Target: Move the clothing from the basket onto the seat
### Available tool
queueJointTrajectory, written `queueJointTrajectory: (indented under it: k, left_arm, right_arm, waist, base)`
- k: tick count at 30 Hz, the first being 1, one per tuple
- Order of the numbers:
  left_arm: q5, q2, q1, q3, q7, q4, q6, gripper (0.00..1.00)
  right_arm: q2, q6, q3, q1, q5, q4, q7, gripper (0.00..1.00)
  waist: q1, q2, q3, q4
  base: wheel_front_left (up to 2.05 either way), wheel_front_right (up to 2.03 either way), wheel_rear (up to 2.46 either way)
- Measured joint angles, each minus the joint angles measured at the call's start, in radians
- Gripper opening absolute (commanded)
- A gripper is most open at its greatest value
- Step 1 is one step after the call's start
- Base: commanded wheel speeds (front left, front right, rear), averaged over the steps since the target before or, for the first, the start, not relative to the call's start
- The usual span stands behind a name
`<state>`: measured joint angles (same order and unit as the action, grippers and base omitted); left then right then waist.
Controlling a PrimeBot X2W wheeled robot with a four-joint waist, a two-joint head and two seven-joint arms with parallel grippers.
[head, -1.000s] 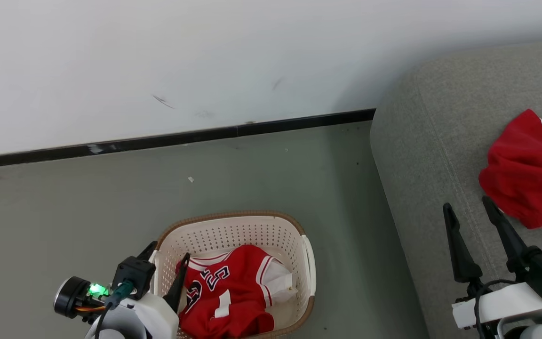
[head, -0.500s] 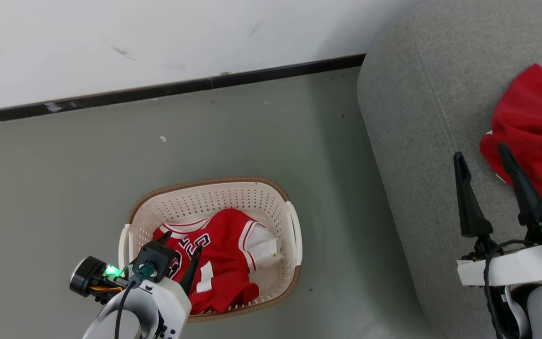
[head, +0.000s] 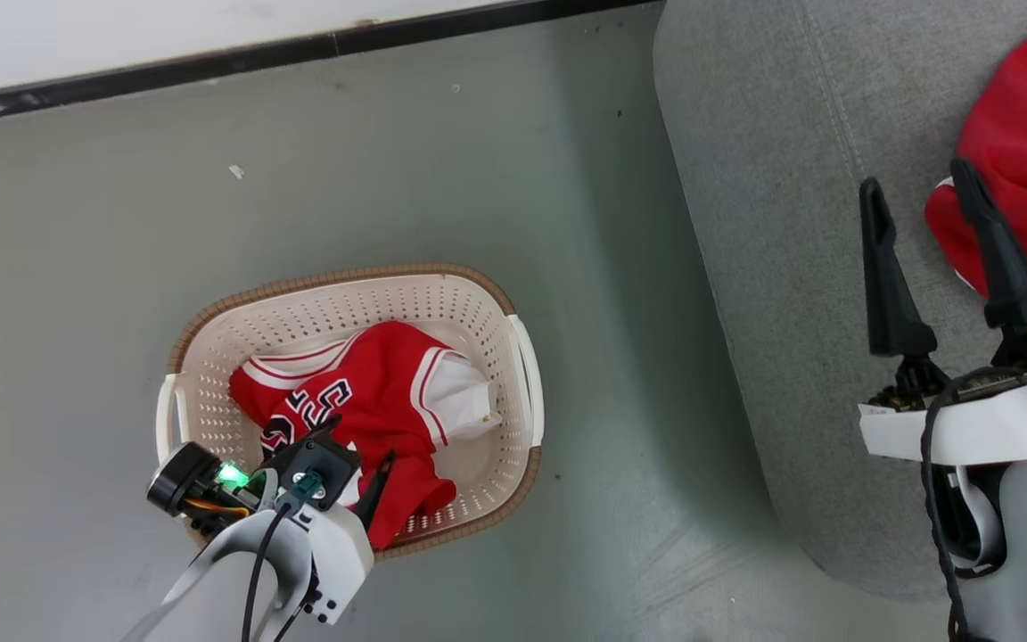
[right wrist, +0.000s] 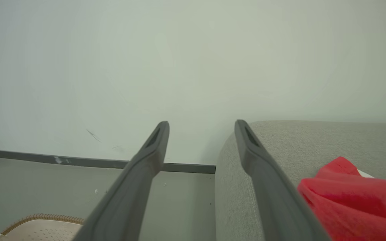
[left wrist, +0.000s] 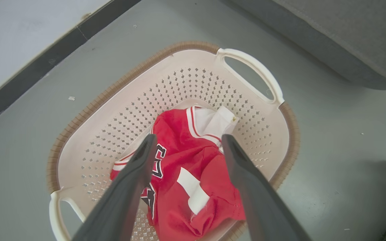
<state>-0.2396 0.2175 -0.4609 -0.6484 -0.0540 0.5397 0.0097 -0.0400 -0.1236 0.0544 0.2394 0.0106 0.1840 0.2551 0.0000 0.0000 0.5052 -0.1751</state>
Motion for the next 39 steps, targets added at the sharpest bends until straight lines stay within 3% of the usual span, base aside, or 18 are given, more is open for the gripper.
queueJointTrajectory:
  k: [18,39]
  left_arm:
    - [0.071,0.011,-0.092,-0.083,0.049,0.073,-0.067,1.0]
    - [0.129,0.069,-0.174,-0.105,0.2,0.193,-0.07,1.0]
  right_arm:
    - [-0.002,0.0,-0.012,0.242,0.01,-0.046,0.0,1.0]
    - [-0.002,0.0,-0.041,0.351,0.07,-0.1,0.0,1.0]
  waist:
    - [0.0,0.0,0.169,-0.066]
    - [0.0,0.0,0.274,-0.134]
  base:
    - [0.0,0.0,0.0]
    - [0.0,0.0,0.0]
